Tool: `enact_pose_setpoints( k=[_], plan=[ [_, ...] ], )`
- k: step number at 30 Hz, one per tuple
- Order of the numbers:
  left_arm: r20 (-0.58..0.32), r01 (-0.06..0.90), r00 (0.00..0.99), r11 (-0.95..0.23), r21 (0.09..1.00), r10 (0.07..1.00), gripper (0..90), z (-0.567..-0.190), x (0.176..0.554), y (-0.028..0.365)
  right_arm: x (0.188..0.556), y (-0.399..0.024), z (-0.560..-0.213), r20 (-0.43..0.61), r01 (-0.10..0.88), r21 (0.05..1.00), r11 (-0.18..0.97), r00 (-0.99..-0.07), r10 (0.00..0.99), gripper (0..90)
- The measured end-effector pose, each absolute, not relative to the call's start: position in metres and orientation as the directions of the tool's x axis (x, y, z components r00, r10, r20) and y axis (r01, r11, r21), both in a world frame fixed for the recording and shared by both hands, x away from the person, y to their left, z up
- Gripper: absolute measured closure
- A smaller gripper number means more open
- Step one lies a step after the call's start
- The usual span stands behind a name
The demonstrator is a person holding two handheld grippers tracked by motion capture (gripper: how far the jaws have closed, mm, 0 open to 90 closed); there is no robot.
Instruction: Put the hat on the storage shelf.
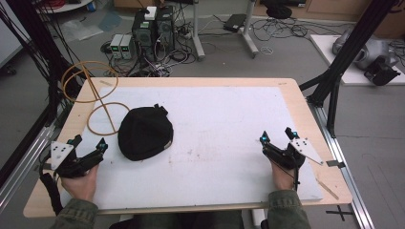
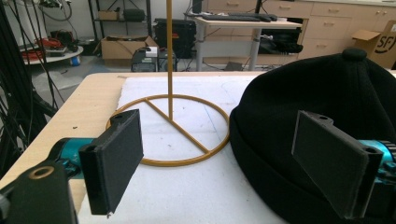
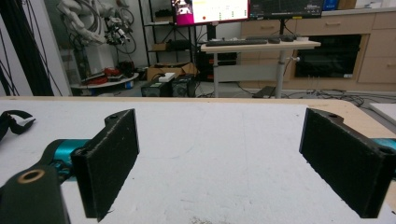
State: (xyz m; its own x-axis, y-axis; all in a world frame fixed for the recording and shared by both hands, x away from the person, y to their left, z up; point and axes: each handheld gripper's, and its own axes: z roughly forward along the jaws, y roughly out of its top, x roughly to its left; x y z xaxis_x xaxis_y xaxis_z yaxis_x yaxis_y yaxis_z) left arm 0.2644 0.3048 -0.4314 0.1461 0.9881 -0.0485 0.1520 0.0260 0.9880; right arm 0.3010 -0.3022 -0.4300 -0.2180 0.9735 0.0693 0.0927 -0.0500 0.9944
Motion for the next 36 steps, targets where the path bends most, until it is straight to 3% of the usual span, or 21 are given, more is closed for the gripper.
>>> enact_pose_setpoints(
  k=[36],
  plan=[
    [-0.045,0.158,0.162,0.020,0.987,0.986,16.9,-0.4317,0.2660,0.3034,0.3024,-0.3023,-0.4314,0.063,0.111,0.993,-0.039,-0.220,0.973,11.1]
  ],
)
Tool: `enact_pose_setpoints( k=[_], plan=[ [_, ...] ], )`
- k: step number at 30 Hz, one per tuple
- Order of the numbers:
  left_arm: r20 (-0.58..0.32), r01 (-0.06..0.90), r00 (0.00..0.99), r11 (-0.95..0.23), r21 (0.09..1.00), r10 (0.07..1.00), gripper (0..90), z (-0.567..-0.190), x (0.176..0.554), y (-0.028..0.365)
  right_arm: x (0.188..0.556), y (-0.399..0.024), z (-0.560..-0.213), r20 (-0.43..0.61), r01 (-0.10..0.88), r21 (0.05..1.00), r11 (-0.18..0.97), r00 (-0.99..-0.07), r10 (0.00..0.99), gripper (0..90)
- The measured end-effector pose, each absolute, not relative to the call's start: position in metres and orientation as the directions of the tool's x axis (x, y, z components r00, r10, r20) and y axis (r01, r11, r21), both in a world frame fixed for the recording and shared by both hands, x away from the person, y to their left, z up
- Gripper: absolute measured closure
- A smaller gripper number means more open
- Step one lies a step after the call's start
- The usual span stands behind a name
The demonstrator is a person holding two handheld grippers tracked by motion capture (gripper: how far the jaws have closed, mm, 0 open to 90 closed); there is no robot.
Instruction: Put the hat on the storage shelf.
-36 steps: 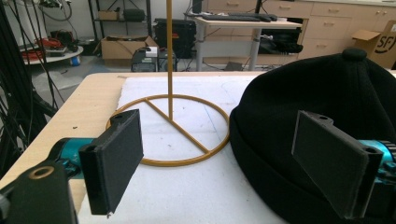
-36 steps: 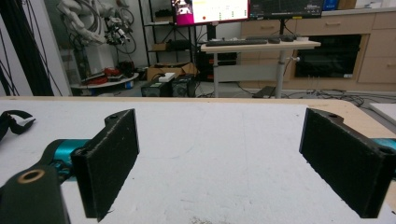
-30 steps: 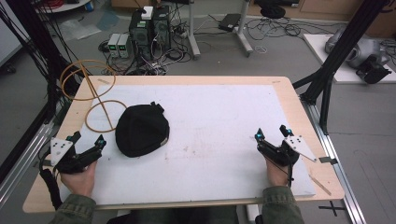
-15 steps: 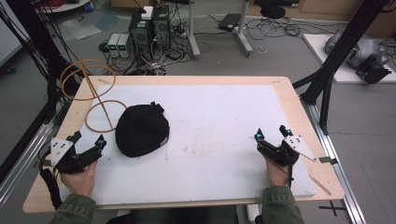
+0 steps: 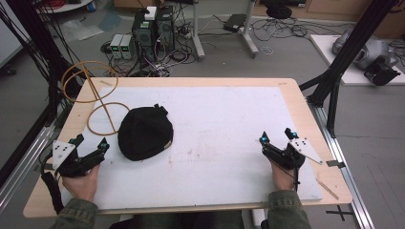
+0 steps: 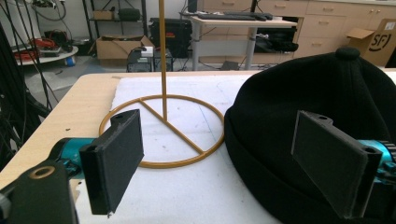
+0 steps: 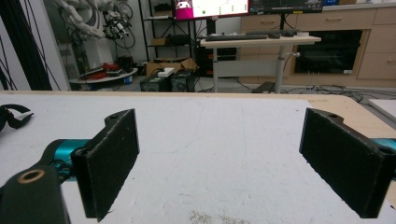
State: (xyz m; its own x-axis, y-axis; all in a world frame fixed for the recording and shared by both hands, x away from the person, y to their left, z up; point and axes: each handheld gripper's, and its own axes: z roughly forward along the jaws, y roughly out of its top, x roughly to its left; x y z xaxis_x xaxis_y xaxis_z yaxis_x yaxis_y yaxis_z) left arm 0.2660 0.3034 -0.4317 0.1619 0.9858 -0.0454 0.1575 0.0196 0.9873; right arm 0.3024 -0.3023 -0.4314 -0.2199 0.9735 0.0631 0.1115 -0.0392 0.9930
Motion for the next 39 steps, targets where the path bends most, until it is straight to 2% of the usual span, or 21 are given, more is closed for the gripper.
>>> enact_pose_setpoints(
  k=[9,16,19,39],
  plan=[
    [-0.045,0.155,0.175,0.018,0.988,0.984,17.0,-0.431,0.265,0.302,0.305,-0.302,-0.433,0.096,0.133,0.989,-0.066,-0.227,0.969,11.2],
    [-0.055,0.139,0.186,0.029,0.990,0.981,17.0,-0.427,0.266,0.302,0.306,-0.302,-0.433,0.076,0.129,0.990,-0.048,-0.224,0.972,11.2],
    [-0.026,0.127,0.198,0.001,0.992,0.980,17.0,-0.423,0.268,0.300,0.306,-0.302,-0.433,0.074,0.128,0.991,-0.046,-0.225,0.972,11.2],
    [-0.013,0.128,0.266,-0.022,0.991,0.964,17.1,-0.408,0.275,0.289,0.305,-0.302,-0.433,0.071,0.135,0.990,-0.041,-0.225,0.972,11.2]
  ],
)
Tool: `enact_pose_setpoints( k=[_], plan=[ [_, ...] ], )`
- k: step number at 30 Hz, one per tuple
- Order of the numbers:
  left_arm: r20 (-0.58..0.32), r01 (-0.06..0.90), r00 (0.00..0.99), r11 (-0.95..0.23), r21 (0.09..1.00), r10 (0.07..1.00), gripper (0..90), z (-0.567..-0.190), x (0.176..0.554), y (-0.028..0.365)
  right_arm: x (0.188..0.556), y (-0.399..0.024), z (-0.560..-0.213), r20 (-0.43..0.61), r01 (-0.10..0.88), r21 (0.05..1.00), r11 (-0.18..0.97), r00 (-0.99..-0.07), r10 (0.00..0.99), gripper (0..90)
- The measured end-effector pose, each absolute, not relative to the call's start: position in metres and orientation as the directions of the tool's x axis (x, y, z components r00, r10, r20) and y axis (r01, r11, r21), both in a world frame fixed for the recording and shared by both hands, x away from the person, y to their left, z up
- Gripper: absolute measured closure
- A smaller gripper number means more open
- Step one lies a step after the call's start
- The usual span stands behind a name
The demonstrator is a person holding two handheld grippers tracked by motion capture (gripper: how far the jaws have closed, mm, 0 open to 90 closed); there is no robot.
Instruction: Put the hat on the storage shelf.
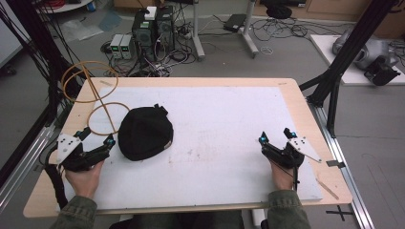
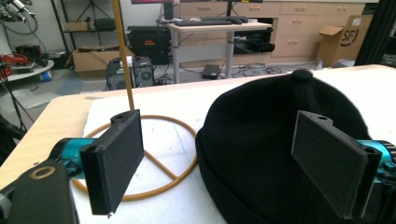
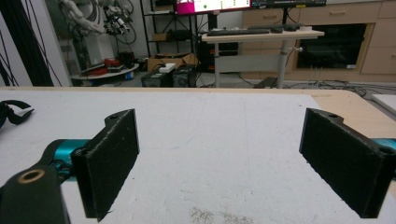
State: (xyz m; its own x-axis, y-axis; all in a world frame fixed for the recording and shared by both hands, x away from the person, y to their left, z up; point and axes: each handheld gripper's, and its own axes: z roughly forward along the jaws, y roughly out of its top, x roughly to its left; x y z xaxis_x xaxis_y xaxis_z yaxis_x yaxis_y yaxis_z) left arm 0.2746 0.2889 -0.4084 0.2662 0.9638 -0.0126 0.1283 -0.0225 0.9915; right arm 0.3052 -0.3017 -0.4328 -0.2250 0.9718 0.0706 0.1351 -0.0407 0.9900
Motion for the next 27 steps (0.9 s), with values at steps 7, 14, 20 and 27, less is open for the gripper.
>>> enact_pose_setpoints(
  k=[7,14,20,27],
  plan=[
    [-0.015,0.137,0.287,-0.025,0.990,0.958,17.1,-0.405,0.276,0.285,0.305,-0.302,-0.433,0.066,0.128,0.991,-0.038,-0.224,0.972,11.2],
    [-0.030,0.169,0.336,-0.029,0.985,0.941,17.1,-0.405,0.283,0.275,0.305,-0.303,-0.432,0.079,0.136,0.989,-0.049,-0.223,0.972,11.2],
    [-0.041,0.188,0.362,-0.030,0.982,0.931,17.1,-0.404,0.287,0.271,0.305,-0.303,-0.433,0.082,0.140,0.989,-0.051,-0.224,0.971,11.2],
    [-0.062,0.221,0.391,-0.029,0.975,0.918,17.0,-0.404,0.290,0.266,0.306,-0.304,-0.433,0.082,0.139,0.989,-0.051,-0.225,0.971,11.2]
  ],
)
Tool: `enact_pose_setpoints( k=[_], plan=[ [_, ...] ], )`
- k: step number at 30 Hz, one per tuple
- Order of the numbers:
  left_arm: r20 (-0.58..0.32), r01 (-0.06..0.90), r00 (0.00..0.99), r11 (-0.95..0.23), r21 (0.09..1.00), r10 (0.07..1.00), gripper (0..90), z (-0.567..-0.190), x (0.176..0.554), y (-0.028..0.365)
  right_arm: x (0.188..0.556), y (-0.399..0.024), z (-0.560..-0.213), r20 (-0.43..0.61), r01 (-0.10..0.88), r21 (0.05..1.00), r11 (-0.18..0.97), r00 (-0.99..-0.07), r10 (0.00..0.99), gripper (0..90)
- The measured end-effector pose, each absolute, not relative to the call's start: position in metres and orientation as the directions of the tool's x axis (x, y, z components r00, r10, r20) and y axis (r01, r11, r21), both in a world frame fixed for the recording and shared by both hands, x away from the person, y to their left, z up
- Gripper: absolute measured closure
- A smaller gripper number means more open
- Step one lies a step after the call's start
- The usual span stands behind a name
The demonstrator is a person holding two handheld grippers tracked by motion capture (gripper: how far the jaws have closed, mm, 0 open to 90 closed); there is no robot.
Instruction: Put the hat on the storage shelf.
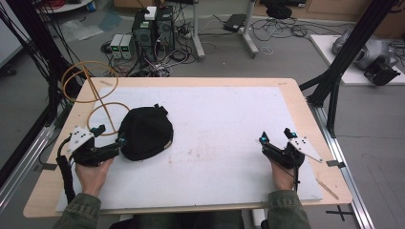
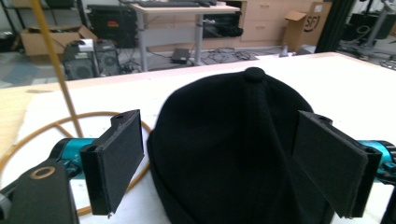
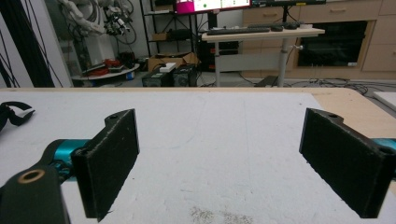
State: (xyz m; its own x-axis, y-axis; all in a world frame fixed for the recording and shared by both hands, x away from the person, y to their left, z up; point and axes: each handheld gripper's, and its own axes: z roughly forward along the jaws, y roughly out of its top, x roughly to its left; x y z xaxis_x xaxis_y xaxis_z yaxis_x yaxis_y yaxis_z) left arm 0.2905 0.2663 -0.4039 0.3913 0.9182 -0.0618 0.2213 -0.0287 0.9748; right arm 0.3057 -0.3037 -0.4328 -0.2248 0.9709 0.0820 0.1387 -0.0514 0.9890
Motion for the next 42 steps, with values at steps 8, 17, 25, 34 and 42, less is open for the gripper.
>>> enact_pose_setpoints(
  k=[8,17,25,34,42],
  plan=[
    [-0.073,0.237,0.412,-0.030,0.971,0.908,17.1,-0.402,0.297,0.260,0.306,-0.303,-0.433,0.085,0.143,0.988,-0.053,-0.226,0.970,11.2],
    [-0.080,0.258,0.425,-0.036,0.965,0.901,17.0,-0.399,0.305,0.253,0.306,-0.303,-0.433,0.081,0.140,0.989,-0.050,-0.225,0.971,11.2],
    [-0.074,0.305,0.452,-0.076,0.949,0.889,17.0,-0.399,0.314,0.247,0.307,-0.304,-0.433,0.083,0.142,0.988,-0.051,-0.227,0.970,11.1],
    [-0.101,0.366,0.451,-0.081,0.927,0.887,17.7,-0.403,0.326,0.241,0.308,-0.302,-0.434,0.084,0.151,0.987,-0.048,-0.239,0.968,11.2],
    [-0.105,0.406,0.470,-0.108,0.908,0.877,17.7,-0.406,0.336,0.230,0.309,-0.302,-0.434,0.098,0.149,0.987,-0.063,-0.243,0.965,11.2]
  ],
)
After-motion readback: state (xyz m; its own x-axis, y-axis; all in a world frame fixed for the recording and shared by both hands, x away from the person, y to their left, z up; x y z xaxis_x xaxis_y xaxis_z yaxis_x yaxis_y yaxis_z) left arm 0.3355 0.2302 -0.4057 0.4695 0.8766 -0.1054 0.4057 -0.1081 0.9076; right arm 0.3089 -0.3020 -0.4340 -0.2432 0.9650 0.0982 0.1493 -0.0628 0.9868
